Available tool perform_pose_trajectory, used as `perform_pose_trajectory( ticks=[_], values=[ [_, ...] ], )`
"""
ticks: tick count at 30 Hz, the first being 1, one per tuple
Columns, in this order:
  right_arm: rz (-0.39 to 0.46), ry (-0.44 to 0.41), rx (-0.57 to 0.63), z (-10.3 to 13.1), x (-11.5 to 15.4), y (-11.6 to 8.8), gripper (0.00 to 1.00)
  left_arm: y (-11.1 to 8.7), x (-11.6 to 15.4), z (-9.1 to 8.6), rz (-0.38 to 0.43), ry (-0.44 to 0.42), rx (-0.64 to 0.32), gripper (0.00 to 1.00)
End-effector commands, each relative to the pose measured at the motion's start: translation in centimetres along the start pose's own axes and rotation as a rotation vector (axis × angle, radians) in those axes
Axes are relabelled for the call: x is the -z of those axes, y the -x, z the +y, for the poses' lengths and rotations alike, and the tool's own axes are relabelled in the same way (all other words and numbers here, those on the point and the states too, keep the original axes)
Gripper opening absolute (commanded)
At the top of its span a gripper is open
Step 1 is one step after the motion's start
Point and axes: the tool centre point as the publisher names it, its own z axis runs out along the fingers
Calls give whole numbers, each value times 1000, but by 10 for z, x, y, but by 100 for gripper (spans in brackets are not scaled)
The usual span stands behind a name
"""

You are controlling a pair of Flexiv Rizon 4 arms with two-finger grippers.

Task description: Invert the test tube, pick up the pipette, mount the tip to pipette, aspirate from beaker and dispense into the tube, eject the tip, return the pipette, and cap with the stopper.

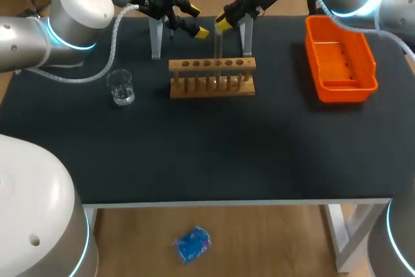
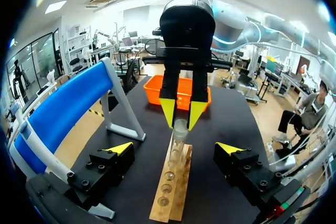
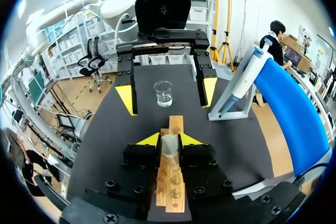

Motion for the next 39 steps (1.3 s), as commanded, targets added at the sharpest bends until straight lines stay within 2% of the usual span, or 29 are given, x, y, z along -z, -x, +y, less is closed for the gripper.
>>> perform_pose_trajectory(
  ticks=[1,13,14,15,28,39],
  values=[
    [4,-11,-4,-14,-14,1,0,1,1,-1,5,7,2,100],
    [2,-7,-12,-15,-11,2,1,1,1,-1,5,7,2,100],
    [1,-6,-10,-15,-9,1,39,1,1,-1,5,7,2,100],
    [-1,-2,-5,-14,-8,1,100,1,1,-1,5,7,2,100],
    [-6,38,-14,-14,1,-11,100,1,1,-1,5,7,2,100],
    [-28,192,49,14,34,-26,100,1,1,-1,5,7,2,100]
  ],
)
